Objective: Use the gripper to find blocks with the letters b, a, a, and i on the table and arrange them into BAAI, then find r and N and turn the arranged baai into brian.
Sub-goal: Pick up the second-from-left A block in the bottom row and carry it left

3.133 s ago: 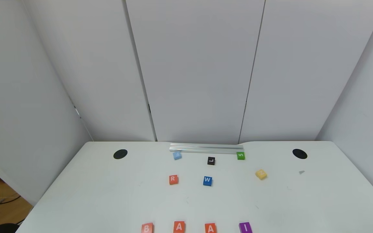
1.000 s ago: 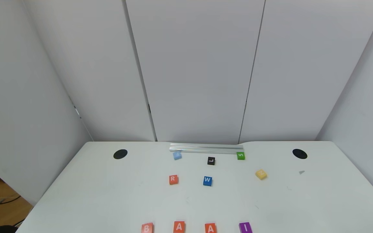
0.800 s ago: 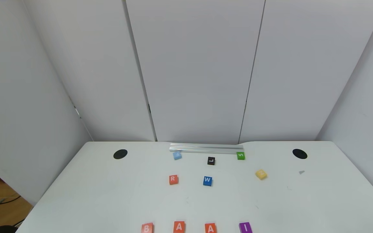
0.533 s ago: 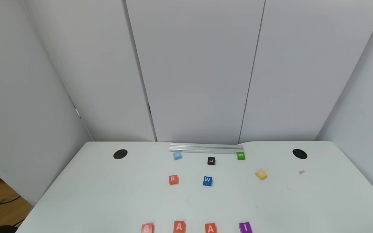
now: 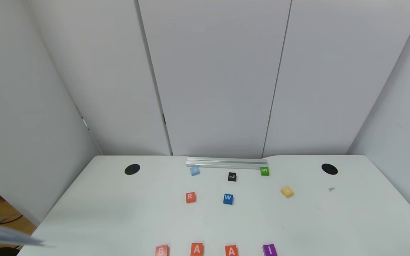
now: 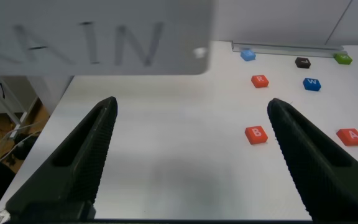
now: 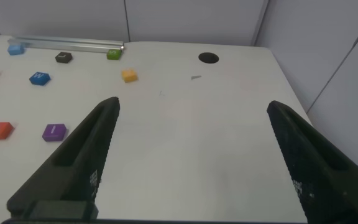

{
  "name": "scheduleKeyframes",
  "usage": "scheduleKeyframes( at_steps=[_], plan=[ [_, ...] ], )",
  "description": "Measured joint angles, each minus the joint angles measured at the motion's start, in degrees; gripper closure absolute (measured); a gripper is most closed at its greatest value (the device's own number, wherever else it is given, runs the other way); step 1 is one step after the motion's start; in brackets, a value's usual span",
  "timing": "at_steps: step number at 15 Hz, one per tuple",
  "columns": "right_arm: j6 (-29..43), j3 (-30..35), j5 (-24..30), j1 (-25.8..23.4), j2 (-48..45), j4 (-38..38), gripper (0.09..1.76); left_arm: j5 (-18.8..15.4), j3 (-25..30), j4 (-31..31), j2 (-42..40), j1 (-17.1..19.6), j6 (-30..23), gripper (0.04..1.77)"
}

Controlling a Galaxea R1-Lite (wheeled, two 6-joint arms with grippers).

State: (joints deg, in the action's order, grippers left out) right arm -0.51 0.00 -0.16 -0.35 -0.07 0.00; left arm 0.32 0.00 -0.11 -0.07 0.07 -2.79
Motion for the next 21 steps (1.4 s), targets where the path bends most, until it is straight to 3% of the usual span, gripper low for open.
scheduleKeyframes(
  at_steps=[21],
  plan=[
    [0.0, 0.0, -0.02, 0.02, 0.0, -0.16, 0.14, 0.04, 0.0, -0.02, 0.0, 0.0, 0.0, 0.09]
  ],
)
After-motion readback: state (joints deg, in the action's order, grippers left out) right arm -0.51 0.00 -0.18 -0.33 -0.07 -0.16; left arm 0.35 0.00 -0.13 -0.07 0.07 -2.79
